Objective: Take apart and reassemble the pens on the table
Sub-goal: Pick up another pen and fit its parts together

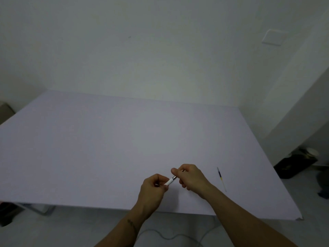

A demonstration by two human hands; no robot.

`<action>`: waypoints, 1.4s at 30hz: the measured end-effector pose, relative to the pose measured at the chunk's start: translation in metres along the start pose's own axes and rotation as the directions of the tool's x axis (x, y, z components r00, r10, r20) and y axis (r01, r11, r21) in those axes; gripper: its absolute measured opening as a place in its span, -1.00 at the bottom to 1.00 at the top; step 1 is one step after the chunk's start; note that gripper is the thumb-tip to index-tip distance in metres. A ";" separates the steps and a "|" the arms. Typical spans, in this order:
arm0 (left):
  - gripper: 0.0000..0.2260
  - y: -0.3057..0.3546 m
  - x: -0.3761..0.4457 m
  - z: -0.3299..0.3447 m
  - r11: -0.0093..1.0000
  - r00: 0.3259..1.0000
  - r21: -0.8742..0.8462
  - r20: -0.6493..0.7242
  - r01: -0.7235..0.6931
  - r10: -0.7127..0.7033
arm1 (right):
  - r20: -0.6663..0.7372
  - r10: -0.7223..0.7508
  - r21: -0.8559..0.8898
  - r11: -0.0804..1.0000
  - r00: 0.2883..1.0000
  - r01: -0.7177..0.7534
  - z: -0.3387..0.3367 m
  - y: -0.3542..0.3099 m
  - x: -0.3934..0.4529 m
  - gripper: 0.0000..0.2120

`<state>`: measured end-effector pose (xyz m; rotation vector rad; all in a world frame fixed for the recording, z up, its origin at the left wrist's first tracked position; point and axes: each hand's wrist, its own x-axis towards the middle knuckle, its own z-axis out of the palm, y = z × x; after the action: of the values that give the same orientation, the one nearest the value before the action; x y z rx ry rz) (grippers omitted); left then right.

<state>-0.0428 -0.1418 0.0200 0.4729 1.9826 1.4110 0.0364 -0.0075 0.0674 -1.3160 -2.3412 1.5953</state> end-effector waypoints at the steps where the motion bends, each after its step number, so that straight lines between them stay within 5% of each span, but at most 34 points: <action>1: -0.86 0.000 0.000 -0.001 1.000 1.000 0.001 -0.001 0.001 -0.001 | -0.004 -0.004 0.020 1.000 1.000 0.004 -0.001 0.000 -0.001 -0.79; 5: -0.85 -0.001 -0.001 -0.001 1.000 1.000 0.002 -0.006 0.011 -0.011 | 0.031 -0.060 0.006 0.998 0.998 0.060 -0.006 0.004 -0.004 -0.92; 9: -0.80 -0.001 -0.002 0.000 1.000 1.000 -0.010 0.002 0.013 -0.013 | -0.008 -0.062 -0.001 0.998 0.998 0.062 -0.003 0.007 -0.006 -0.72; 15: -0.81 0.001 -0.004 -0.001 1.000 1.000 -0.011 -0.016 0.010 -0.010 | 0.037 -0.030 0.203 0.979 0.999 0.022 -0.003 0.009 -0.008 -0.92; 25: -0.80 0.006 -0.009 0.001 0.999 1.000 -0.050 0.014 0.003 -0.002 | 0.115 -0.006 0.388 0.921 0.993 -0.039 -0.001 0.015 -0.010 -0.89; 31: -0.80 0.006 -0.009 0.003 0.998 0.999 -0.054 0.035 0.026 -0.024 | 0.043 0.016 0.263 0.964 0.999 -0.027 0.002 0.016 -0.008 -0.89; 36: -0.83 0.003 -0.006 0.002 0.998 0.999 -0.062 0.032 0.023 -0.021 | 0.095 0.017 0.422 0.905 0.995 -0.055 0.000 0.019 -0.007 -0.87; 42: -0.81 0.000 -0.005 0.002 0.998 0.998 -0.060 0.047 0.034 -0.031 | 0.062 0.043 0.368 0.928 0.997 -0.063 0.005 0.020 -0.005 -0.89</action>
<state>-0.0372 -0.1436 0.0212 0.4401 1.8974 1.4230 0.0496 -0.0115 0.0520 -1.2706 -1.9081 1.9850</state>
